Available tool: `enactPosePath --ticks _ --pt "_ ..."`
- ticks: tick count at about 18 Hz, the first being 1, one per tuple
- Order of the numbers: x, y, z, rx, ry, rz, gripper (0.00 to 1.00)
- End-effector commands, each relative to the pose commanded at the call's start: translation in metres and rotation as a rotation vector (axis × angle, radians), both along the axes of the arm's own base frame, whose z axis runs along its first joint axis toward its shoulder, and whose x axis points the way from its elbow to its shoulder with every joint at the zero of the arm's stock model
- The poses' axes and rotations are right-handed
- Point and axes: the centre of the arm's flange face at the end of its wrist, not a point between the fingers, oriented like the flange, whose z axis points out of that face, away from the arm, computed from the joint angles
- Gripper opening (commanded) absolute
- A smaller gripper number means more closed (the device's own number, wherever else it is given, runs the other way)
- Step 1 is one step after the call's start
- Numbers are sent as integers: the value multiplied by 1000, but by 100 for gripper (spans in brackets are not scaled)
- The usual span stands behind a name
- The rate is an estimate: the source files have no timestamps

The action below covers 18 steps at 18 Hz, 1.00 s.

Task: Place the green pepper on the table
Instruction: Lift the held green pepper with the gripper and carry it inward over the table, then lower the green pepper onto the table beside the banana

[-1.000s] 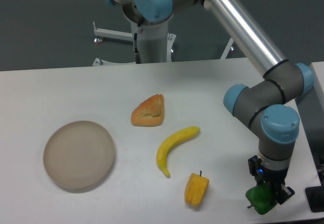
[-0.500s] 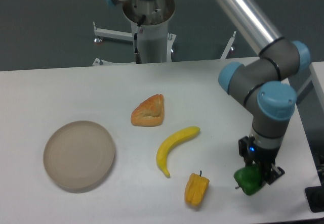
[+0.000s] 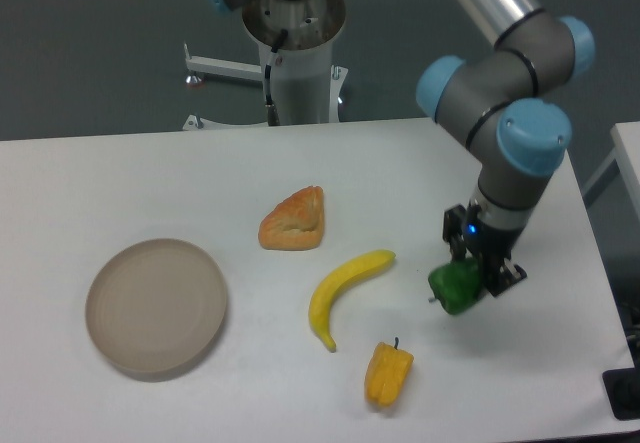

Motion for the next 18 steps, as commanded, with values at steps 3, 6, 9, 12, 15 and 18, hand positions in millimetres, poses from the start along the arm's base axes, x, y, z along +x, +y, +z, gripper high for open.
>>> enactPosePath --ticks 3,6,9,12,15,18 --pt "2 -20 -13 -22 -18 -30 32" --pt "3 -30 -27 -39 -48 -20 32" --pt "8 -38 -46 -66 -83 3 32" --pt "6 -49 -57 -81 -108 23 32" --pt "4 -55 -65 -78 -135 57 32" --pt "3 -55 -67 -61 -158 85 32"
